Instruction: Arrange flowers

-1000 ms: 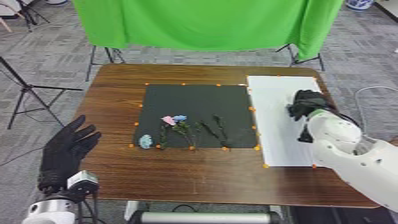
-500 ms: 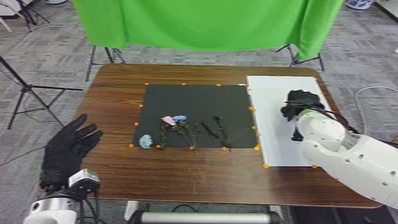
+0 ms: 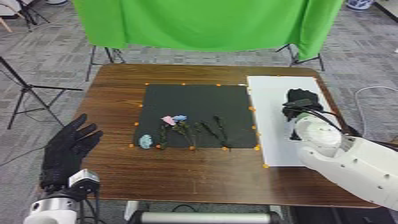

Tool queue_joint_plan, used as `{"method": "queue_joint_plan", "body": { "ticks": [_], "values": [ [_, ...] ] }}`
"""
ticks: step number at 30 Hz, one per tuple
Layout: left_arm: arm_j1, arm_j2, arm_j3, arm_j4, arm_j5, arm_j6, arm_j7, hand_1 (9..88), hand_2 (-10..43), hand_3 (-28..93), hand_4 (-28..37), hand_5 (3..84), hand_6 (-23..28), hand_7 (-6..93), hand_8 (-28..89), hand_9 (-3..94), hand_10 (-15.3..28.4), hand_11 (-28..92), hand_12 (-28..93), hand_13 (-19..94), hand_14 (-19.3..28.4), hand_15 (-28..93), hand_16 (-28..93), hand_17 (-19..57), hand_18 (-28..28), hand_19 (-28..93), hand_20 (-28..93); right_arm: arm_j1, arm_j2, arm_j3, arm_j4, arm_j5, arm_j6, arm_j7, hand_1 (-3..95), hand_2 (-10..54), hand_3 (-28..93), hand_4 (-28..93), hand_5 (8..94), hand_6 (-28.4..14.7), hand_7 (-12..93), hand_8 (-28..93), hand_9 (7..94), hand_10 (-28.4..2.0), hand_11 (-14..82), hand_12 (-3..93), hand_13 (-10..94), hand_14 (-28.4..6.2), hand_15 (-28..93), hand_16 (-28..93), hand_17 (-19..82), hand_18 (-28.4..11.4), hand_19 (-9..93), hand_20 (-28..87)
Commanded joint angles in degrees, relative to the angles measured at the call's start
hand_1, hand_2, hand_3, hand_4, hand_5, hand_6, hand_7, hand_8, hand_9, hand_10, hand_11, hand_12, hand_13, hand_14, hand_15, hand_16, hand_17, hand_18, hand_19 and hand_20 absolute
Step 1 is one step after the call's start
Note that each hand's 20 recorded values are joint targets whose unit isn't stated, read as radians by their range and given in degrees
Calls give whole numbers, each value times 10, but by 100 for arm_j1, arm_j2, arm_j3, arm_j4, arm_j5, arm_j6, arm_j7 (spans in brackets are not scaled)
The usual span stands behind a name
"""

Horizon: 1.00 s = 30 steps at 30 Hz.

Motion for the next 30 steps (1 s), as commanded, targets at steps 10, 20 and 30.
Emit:
{"method": "queue_joint_plan", "body": {
  "ticks": [10,20,30],
  "values": [
    [143,8,-66,-43,-26,41,37,229,53,825,-233,388,99,173,-111,364,196,312,105,276,263,551,-95,-69,248,599,212,310,-889,515,-1006,-666,211,-1373,529,-95,825,-283,819,4,285,-6,919,-77,201,333,813,-43,741,160,382,-223,932,318],
    [74,26,-51,-19,-7,14,3,229,53,824,-234,388,98,175,-111,365,195,312,105,275,263,550,-95,-69,247,600,210,320,-1889,69,-743,-848,-172,-1937,526,-95,828,-283,814,7,286,-2,916,-78,205,334,804,-44,746,164,375,-219,932,321],
    [82,6,-96,-2,-2,-21,-20,229,53,825,-234,388,98,173,-111,365,196,311,105,276,263,550,-95,-69,248,601,209,278,-2295,-337,-462,-807,-336,-1834,521,-95,830,-283,808,8,295,-7,910,-79,209,335,799,-44,748,163,371,-217,932,319]
  ]
}}
